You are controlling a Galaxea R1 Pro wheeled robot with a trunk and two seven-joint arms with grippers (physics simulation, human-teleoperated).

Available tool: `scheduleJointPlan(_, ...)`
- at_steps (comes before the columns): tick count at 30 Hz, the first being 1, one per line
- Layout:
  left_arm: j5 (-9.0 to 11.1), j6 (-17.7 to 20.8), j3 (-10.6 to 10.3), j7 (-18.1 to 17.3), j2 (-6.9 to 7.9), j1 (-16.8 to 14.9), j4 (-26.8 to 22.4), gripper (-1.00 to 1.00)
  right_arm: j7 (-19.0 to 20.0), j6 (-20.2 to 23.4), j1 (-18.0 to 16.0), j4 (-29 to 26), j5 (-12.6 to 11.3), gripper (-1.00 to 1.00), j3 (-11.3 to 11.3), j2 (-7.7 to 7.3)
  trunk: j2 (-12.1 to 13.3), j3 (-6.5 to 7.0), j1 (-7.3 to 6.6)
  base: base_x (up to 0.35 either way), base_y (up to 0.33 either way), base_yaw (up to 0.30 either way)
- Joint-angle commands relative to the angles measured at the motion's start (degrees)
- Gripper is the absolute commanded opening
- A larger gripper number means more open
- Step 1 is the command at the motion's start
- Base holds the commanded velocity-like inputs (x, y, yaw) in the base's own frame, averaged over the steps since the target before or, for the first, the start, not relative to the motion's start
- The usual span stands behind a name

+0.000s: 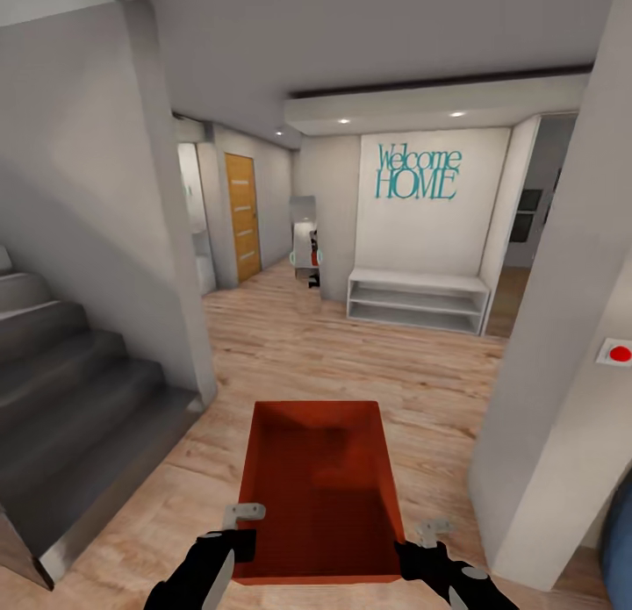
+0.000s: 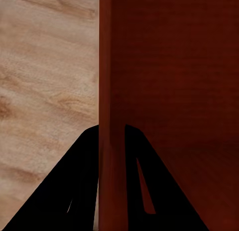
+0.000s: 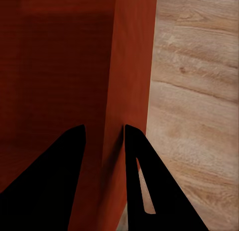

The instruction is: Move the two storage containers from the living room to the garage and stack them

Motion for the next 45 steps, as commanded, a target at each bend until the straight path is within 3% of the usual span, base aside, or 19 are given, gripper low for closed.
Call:
scheduleJointPlan(1,-2.17,0.42,3.92,0.18,-0.06,-0.09,-0.28,-1.0,0.09,-0.07,-0.03,-0.03,-0.84,-1.0,0.44,-0.09,-0.11,-0.11,0.06,0.328,0.0,0.0)
scheduleJointPlan(19,-2.16,0.42,3.92,0.18,-0.11,-0.12,-0.29,-1.0,0.18,-0.07,-0.03,-0.03,-0.84,-1.0,0.44,-0.09,-0.11,-0.11,0.06,0.327,0.0,-0.006)
scheduleJointPlan(36,-2.13,0.42,3.92,0.18,-0.1,-0.08,-0.3,-1.0,0.18,-0.07,-0.03,-0.03,-0.84,-1.0,0.44,-0.09,-0.11,-0.11,0.06,0.327,0.0,-0.257)
scheduleJointPlan(45,-2.12,0.42,3.92,0.18,-0.09,-0.09,-0.29,-1.0,0.18,-0.07,-0.03,-0.03,-0.84,-1.0,0.44,-0.09,-0.11,-0.11,0.06,0.327,0.0,0.053)
